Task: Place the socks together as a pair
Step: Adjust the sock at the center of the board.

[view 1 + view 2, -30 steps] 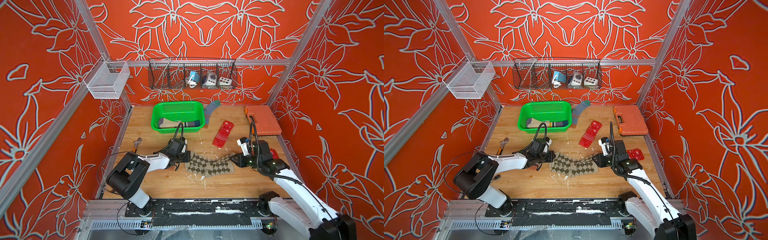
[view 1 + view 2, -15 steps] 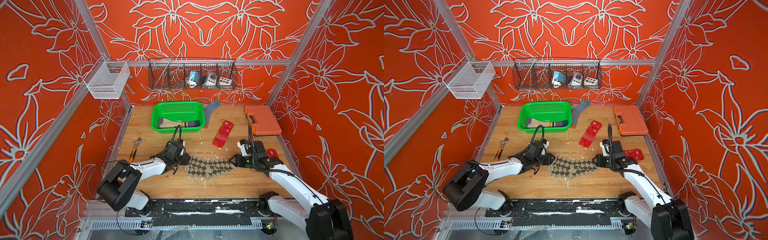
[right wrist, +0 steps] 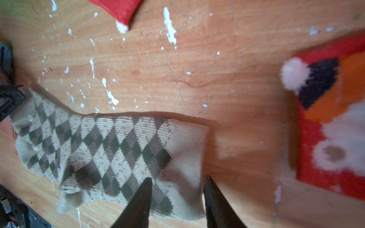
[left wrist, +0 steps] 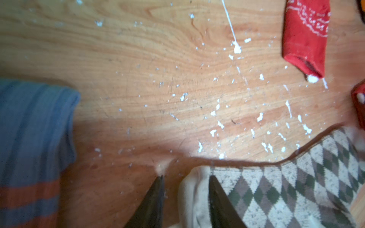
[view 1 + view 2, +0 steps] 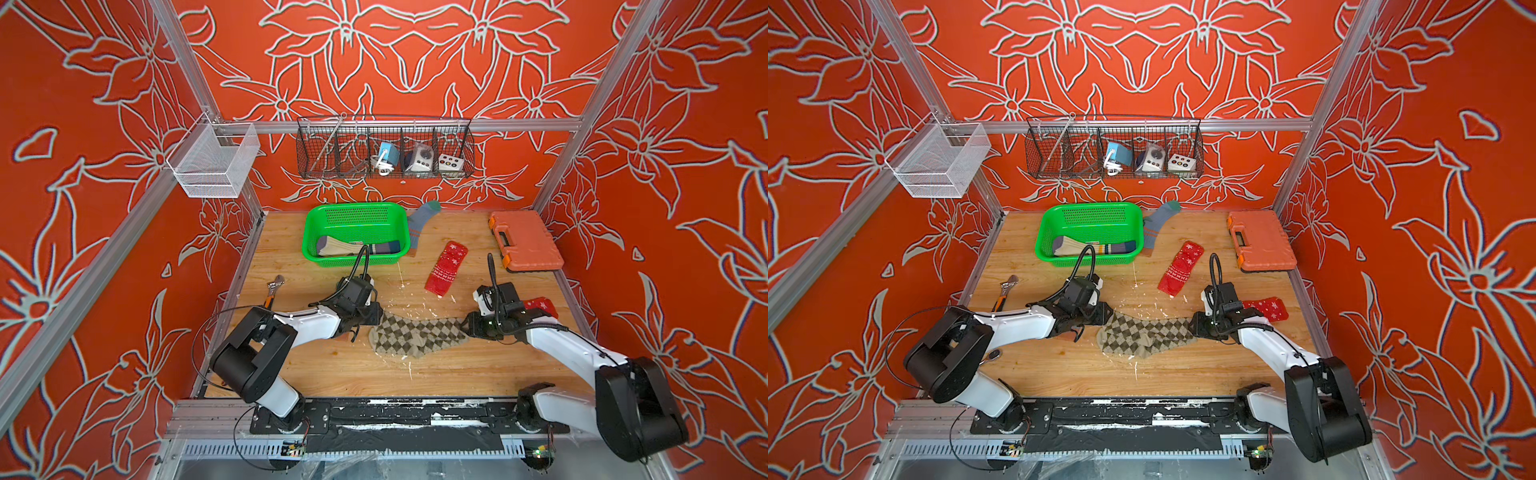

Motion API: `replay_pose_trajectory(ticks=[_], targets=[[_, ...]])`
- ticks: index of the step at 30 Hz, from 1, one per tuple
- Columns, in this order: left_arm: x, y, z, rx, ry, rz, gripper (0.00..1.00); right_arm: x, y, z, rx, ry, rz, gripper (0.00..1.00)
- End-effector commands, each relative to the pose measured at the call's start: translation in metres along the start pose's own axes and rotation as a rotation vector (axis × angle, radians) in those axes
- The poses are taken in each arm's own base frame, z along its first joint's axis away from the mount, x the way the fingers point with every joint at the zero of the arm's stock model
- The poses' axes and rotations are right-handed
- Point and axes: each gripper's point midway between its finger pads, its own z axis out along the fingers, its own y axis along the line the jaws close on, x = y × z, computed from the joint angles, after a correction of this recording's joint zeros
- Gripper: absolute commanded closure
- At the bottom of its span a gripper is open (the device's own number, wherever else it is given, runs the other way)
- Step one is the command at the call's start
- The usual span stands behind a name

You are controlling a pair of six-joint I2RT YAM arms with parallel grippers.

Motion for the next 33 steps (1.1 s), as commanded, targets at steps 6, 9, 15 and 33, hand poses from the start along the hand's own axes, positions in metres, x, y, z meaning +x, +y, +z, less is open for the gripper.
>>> replay_pose_trajectory(ticks=[6, 9, 15, 33], targets=[[0.017, -0.003, -0.002, 0.051, 0.033, 0.004, 0.65, 0.001, -0.001, 0.011, -0.019, 0.035, 0.022, 0.62], [0.023, -0.003, -0.001, 0.062, 0.042, -0.004, 0.79, -0.001, 0.004, 0.007, -0.044, 0.015, 0.023, 0.84], [0.015, -0.004, -0.011, 0.058, 0.009, -0.010, 1.00, -0.010, 0.010, -0.021, -0.017, -0.049, -0.019, 1.00], [-0.056, 0.003, -0.065, -0.064, -0.281, -0.035, 1.00, -0.093, 0.067, -0.040, -0.150, -0.098, -0.147, 1.00]])
